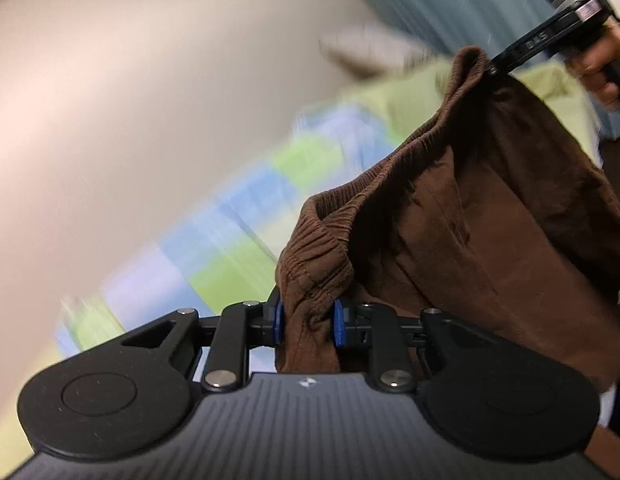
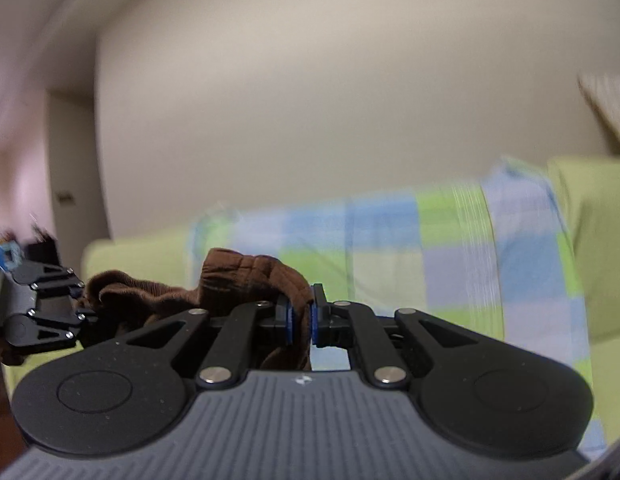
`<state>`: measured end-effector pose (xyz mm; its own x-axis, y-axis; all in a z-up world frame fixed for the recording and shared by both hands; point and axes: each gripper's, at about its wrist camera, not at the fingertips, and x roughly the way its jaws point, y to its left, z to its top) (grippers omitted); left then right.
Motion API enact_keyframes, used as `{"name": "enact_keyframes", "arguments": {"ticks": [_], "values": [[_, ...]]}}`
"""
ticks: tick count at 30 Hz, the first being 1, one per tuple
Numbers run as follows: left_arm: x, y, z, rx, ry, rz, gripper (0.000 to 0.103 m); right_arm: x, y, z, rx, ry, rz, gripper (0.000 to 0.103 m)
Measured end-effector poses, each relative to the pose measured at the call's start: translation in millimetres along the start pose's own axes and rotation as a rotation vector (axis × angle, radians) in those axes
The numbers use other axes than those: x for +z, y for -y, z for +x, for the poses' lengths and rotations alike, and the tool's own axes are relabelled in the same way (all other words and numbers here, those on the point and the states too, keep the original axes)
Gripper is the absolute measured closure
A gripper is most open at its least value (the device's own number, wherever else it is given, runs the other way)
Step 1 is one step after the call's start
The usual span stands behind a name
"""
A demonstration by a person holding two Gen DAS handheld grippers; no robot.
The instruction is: Fold clothes
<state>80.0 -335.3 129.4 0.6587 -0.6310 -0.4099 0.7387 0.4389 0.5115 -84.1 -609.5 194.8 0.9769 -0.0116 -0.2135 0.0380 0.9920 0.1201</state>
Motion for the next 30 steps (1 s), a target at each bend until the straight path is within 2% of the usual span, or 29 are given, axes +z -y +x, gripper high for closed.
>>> {"name": "enact_keyframes", "arguments": {"ticks": [3,6,8,10,12,13,16,18,19,20,21,23,25,27,28,30], "values": [[-37,11,90,-0.044,-0.128,-0.033,0.075,-48,58,85,-0.016,-0.155,0.103,0.097],[-76,19,166,-0.099,-0.238,-0.048,0.075,-103,101,153,-0.034,-0.289,0.17,0.097],[-97,22,189,-0.118,-0.276,-0.057,0.075,-134,120,187,-0.057,-0.359,0.186,0.097],[-108,21,216,-0.128,-0.291,-0.065,0.075,-144,130,206,-0.075,-0.379,0.179,0.097],[-125,11,225,-0.124,-0.29,-0.091,0.075,-146,145,234,-0.095,-0.378,0.158,0.097],[-117,10,229,-0.122,-0.29,-0.095,0.075,-145,149,243,-0.094,-0.372,0.153,0.097],[-126,6,264,-0.119,-0.329,-0.131,0.073,-147,157,277,-0.106,-0.387,0.107,0.097],[-126,2,278,-0.132,-0.365,-0.157,0.066,-168,161,304,-0.112,-0.476,0.1,0.096],[-130,-1,276,-0.123,-0.364,-0.165,0.06,-179,164,313,-0.116,-0.521,0.099,0.093],[-134,-3,271,-0.113,-0.36,-0.173,0.055,-184,165,317,-0.123,-0.537,0.095,0.085],[-135,-5,270,-0.105,-0.357,-0.181,0.054,-186,167,318,-0.128,-0.54,0.093,0.078],[-139,-16,250,-0.051,-0.338,-0.21,0.053,-186,169,305,-0.15,-0.508,0.108,0.072],[-141,-27,231,-0.015,-0.335,-0.234,0.052,-182,168,291,-0.192,-0.471,0.113,0.072],[-143,-32,212,-0.012,-0.331,-0.26,0.052,-173,163,268,-0.217,-0.423,0.116,0.07],[-145,-34,197,-0.017,-0.329,-0.277,0.052,-170,159,256,-0.206,-0.403,0.124,0.069],[-149,-35,167,-0.039,-0.329,-0.308,0.051,-167,136,218,-0.126,-0.368,0.141,0.069]]}}
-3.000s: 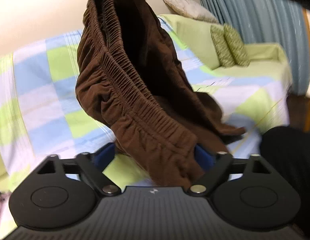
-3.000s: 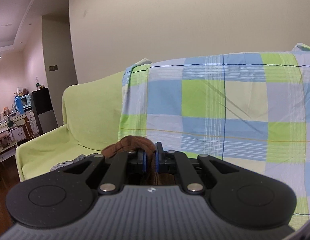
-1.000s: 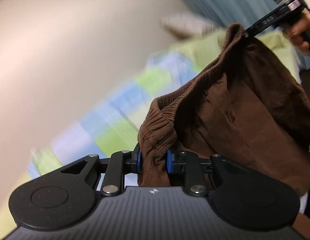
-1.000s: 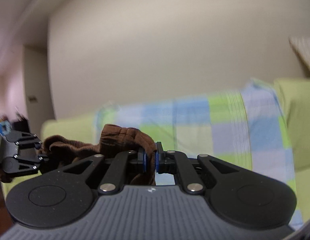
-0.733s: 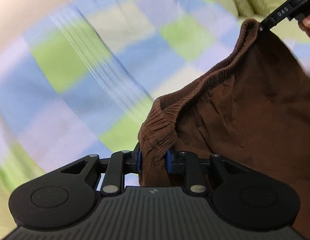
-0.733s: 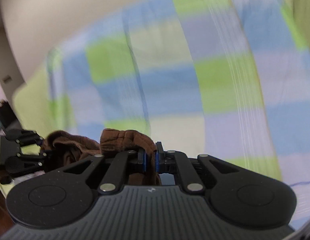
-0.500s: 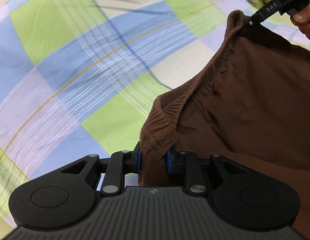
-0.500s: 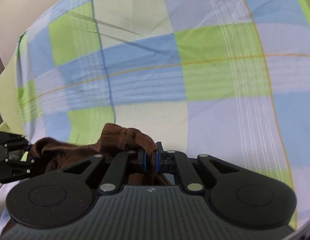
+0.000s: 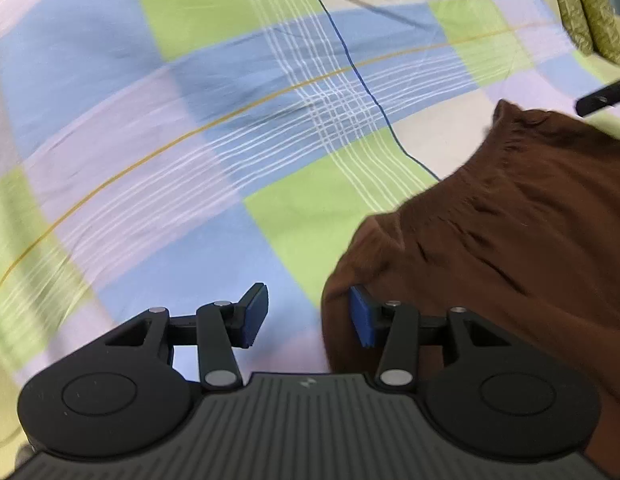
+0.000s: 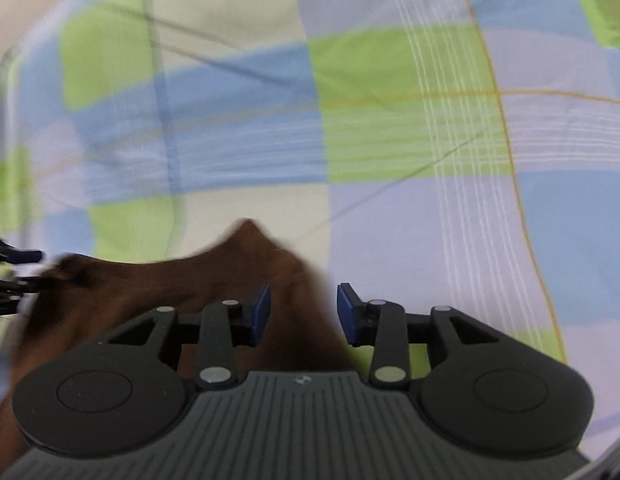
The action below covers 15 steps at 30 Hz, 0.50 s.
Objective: Fold clothes
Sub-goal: 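Lay the brown shirt flat on the blanket and open both tools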
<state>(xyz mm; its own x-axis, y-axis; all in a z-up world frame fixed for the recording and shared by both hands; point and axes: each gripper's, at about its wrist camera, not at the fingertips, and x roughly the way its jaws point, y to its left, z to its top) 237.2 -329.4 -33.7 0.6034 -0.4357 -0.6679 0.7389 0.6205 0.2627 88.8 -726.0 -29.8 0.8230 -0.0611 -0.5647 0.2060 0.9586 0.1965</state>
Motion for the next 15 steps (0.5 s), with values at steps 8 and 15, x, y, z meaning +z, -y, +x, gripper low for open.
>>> {"name": "enact_keyframes", "arguments": {"ticks": [8,15], "values": [[-83,32,-93,-0.288,-0.128,-0.123,0.048,-86,-79,-84,0.191,-0.071,-0.064,0.059],[-132,65,-114,-0.372,-0.199,-0.195,0.052,-151,-121,-108,0.239,-0.14,0.002,0.059]]}}
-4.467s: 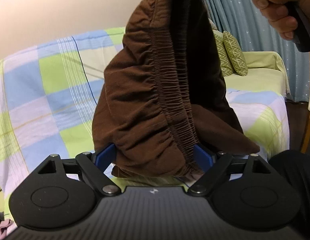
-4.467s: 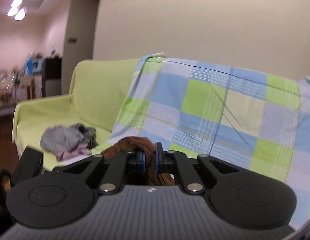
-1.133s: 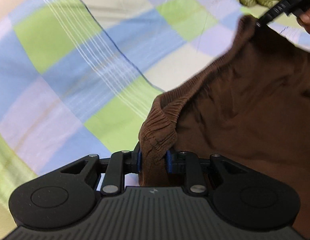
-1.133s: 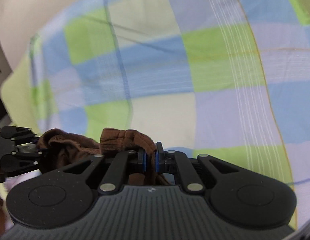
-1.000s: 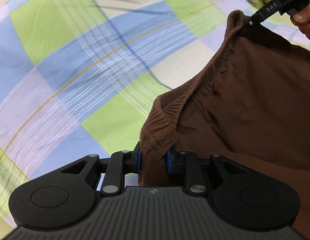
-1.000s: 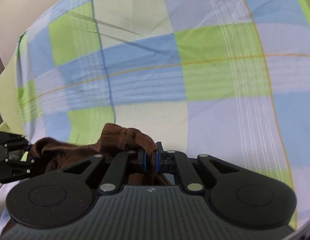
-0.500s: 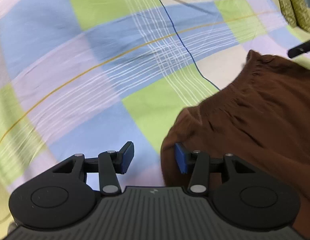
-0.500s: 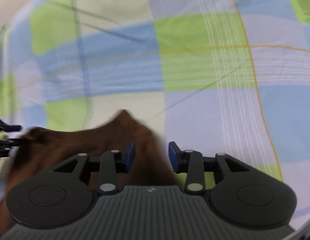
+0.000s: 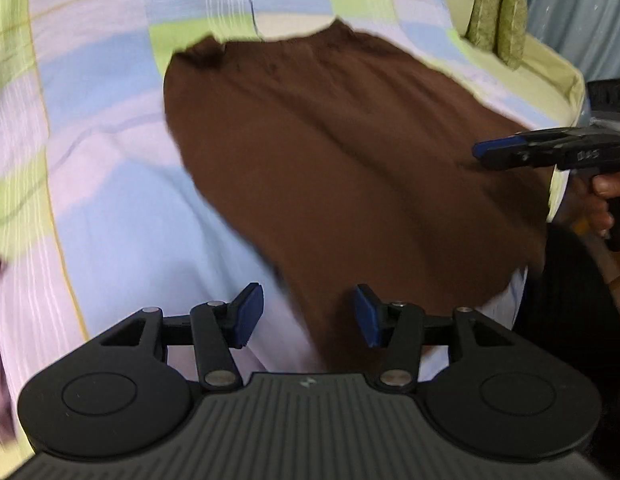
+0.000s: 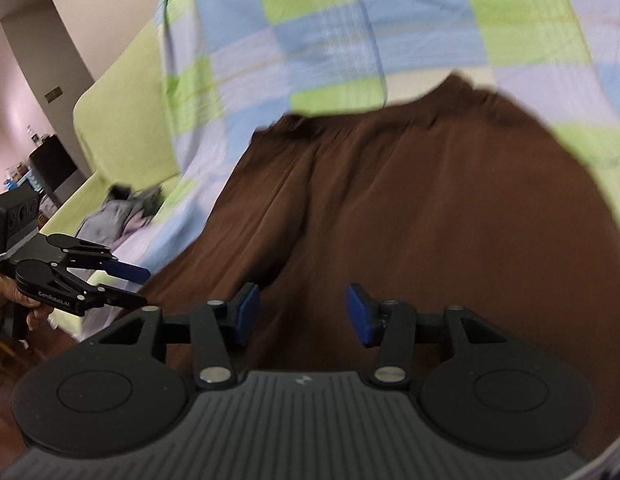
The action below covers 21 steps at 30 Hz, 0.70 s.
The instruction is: Fold clothes
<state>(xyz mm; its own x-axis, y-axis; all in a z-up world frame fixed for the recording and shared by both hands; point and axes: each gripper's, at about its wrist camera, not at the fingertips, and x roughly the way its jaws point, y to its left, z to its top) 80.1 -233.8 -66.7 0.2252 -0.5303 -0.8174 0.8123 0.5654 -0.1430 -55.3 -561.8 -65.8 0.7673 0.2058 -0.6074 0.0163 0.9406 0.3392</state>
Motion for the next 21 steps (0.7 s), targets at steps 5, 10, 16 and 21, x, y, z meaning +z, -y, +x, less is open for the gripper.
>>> {"name": "enact_keyframes", "arguments": {"ticks": [5,10,16,21], "values": [[3,1,-15,-0.024,0.044,-0.009,0.102,-19,-26,7,-0.005,-0.016,0.025,0.057],[1,-31,-63,0.149,0.085,-0.037,0.102,-23,-48,11,-0.027,-0.034,-0.053,0.052],[-7,-37,-53,0.262,-0.003,0.022,0.102,-26,-49,9,-0.043,-0.06,-0.084,0.05],[-3,-45,-46,0.308,-0.009,0.012,0.101,-27,-37,-20,-0.156,-0.031,-0.101,0.05]]}}
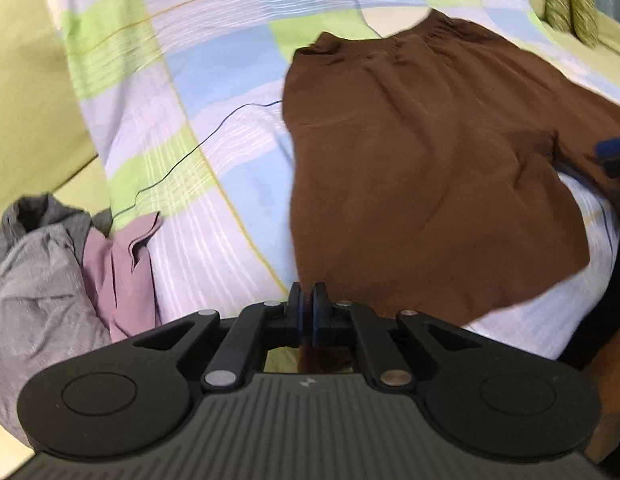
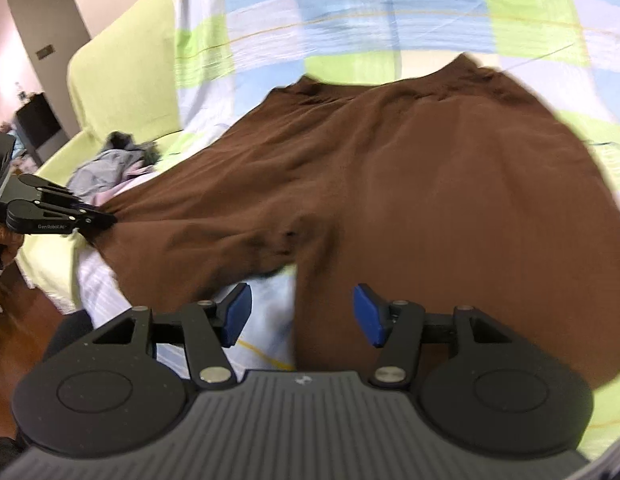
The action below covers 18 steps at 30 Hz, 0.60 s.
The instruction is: Fold clothes
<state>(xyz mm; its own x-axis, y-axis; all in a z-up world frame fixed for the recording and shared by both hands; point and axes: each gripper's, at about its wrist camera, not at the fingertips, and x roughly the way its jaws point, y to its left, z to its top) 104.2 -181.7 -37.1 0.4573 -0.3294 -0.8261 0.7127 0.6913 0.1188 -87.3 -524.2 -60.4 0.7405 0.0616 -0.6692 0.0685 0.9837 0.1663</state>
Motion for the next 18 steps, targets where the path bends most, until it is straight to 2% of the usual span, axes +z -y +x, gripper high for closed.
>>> {"name": "enact_keyframes", "arguments": {"ticks": [1,2,3,8,10,11,12,18], "values": [[1,0,0,-0.004,-0.004,0.006,0.1,-1,5,-8,-0.033,0.012,0.002,0.05],[2,1,-2,0.006,0.001,0.012,0.092,-3,13,-19,-0.073,0.031,0.014,0.05],[2,1,-5,0.02,0.008,0.019,0.089,-5,21,-31,-0.109,0.053,0.031,0.05],[-8,2,-30,0.078,0.097,0.022,0.088,-21,60,-82,-0.336,0.176,0.115,0.049],[-6,15,-42,0.025,0.159,0.047,0.084,-27,77,-95,-0.399,0.196,0.164,0.049],[-4,24,-42,0.004,0.169,0.068,0.075,-29,89,-99,-0.412,0.202,0.198,0.049],[-3,33,-42,-0.017,0.174,0.091,0.071,-31,97,-101,-0.412,0.207,0.221,0.048],[7,86,-20,-0.088,0.131,0.196,0.07,-37,154,-82,-0.298,0.224,0.446,0.049]]}}
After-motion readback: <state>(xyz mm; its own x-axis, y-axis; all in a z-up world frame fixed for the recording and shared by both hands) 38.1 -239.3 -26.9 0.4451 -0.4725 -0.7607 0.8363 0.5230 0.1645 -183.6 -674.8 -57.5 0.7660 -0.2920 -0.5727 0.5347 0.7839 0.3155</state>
